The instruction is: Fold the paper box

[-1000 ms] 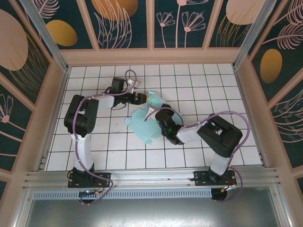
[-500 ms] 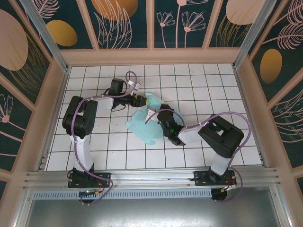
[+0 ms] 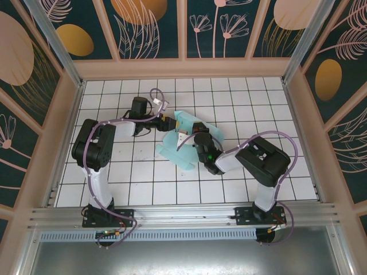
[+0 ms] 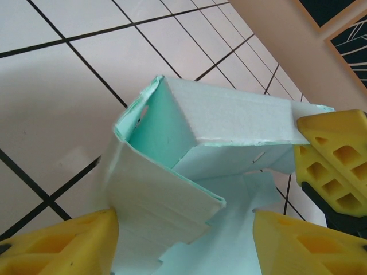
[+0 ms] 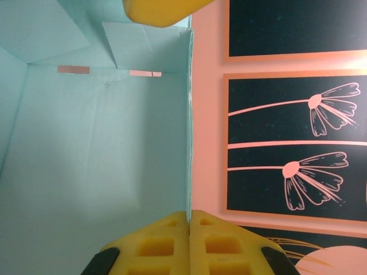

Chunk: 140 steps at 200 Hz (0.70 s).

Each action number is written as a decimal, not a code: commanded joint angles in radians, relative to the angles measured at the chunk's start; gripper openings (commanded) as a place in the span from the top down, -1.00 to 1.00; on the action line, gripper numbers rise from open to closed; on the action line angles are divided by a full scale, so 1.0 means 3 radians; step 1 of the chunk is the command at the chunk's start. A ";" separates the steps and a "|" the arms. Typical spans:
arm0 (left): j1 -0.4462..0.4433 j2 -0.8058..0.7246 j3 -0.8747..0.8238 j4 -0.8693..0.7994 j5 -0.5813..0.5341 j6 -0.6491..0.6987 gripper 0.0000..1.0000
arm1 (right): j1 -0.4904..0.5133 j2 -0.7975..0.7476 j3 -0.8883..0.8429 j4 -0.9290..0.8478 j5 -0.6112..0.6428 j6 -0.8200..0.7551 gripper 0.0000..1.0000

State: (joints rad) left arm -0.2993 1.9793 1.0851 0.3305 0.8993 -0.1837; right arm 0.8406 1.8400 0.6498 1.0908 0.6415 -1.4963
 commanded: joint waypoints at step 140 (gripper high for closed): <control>-0.0037 -0.0134 -0.0068 0.0136 0.0245 0.0102 -0.21 | -0.0066 0.0034 0.0043 0.0107 0.0005 0.0112 1.00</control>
State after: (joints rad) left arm -0.2962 1.9789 1.0779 0.4057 0.9413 -0.2073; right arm 0.8299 1.8729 0.6445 1.1500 0.6346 -1.5093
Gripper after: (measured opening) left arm 0.614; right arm 0.051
